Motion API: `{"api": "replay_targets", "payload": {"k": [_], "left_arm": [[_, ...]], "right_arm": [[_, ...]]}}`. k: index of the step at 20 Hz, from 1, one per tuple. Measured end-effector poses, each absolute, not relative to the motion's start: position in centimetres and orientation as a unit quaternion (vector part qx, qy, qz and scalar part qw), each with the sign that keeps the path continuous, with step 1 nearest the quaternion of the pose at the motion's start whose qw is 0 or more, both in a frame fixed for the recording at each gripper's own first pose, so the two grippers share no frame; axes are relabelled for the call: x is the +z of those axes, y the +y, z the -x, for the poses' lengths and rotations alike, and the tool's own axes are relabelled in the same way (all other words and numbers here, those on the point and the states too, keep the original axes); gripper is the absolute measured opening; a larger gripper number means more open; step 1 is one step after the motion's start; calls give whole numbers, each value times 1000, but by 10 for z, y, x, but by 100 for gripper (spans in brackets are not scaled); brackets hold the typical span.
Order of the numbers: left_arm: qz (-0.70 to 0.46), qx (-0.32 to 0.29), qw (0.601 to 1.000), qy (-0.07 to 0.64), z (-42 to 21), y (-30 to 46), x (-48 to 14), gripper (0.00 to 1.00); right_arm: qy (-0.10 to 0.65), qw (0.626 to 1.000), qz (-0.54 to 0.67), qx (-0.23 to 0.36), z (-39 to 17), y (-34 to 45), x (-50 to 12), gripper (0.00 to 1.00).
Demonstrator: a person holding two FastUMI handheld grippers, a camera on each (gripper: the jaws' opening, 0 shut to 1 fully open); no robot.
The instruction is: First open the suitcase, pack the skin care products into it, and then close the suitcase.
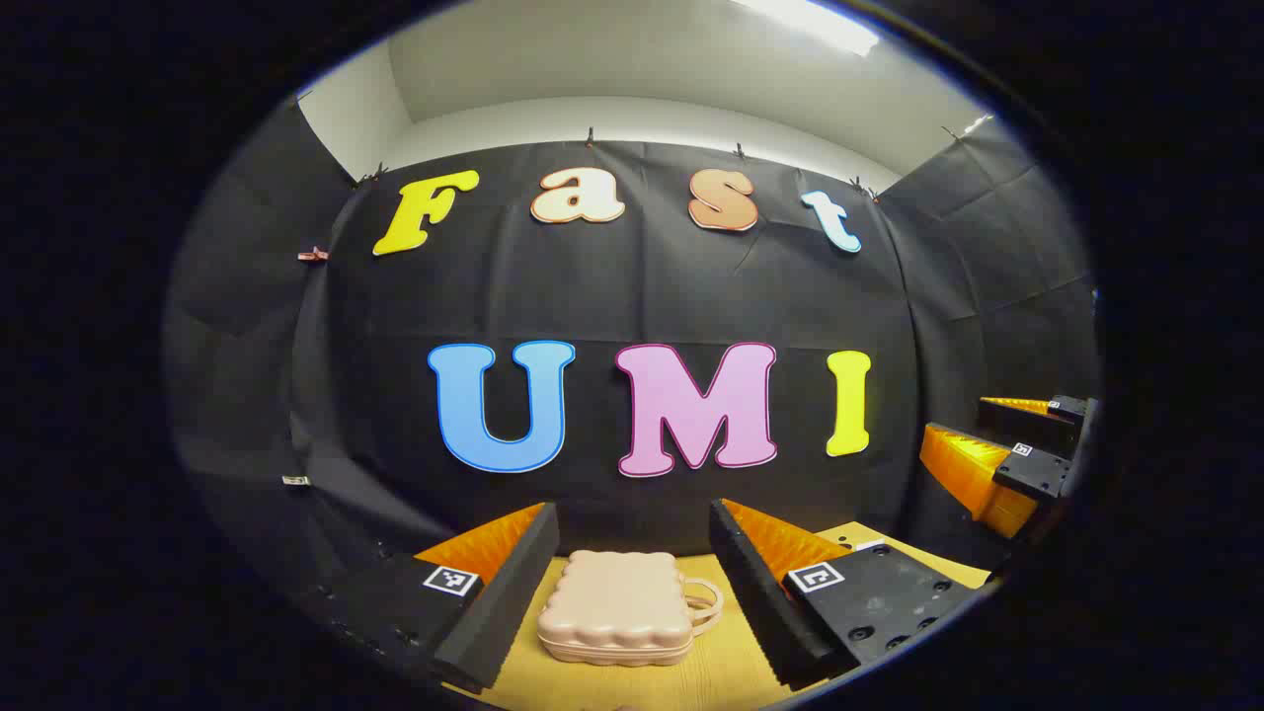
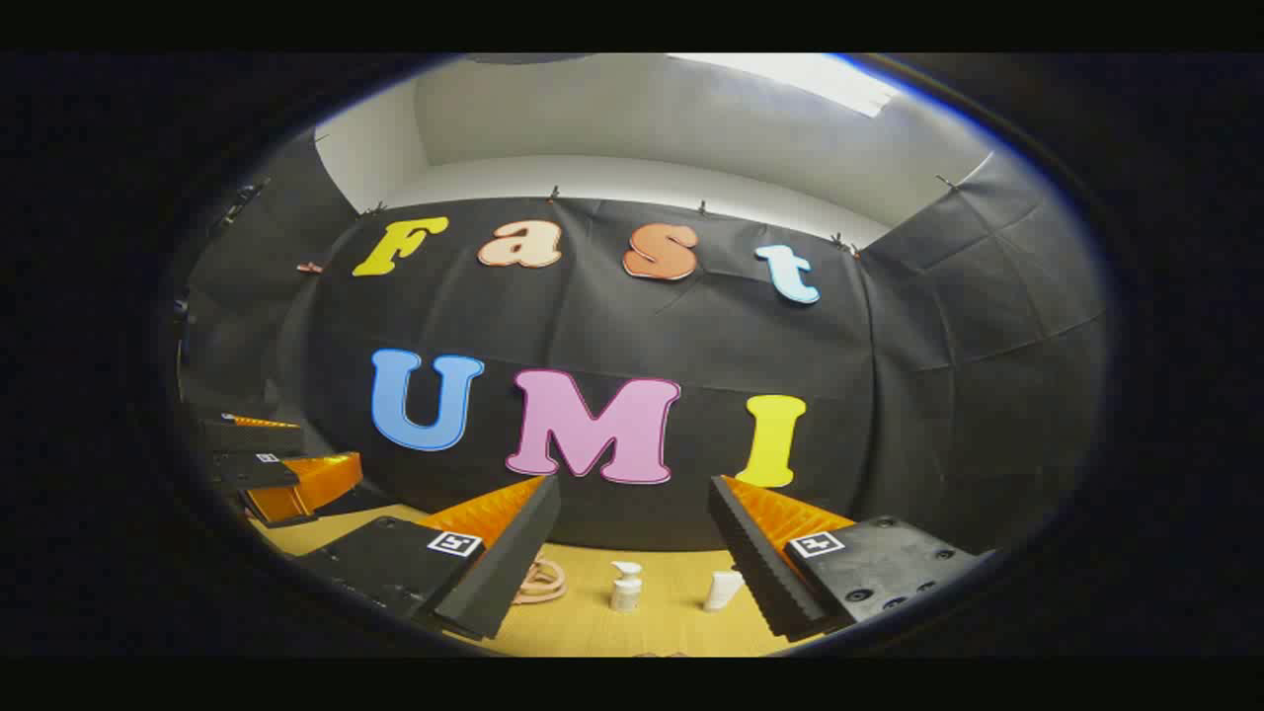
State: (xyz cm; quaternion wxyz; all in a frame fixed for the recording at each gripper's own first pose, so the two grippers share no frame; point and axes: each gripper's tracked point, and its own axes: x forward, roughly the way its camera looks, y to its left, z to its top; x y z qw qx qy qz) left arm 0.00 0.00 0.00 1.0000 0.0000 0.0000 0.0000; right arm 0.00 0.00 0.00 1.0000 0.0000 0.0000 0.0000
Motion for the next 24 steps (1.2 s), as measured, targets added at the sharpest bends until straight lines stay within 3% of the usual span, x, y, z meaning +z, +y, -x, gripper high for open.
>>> {"api": "replay_targets", "payload": {"k": [24], "left_arm": [[3, -37, 997, 65, -45, -26, -50, 98]], "right_arm": [[6, 1000, 11, -19, -17, -32, -13, 96]]}}
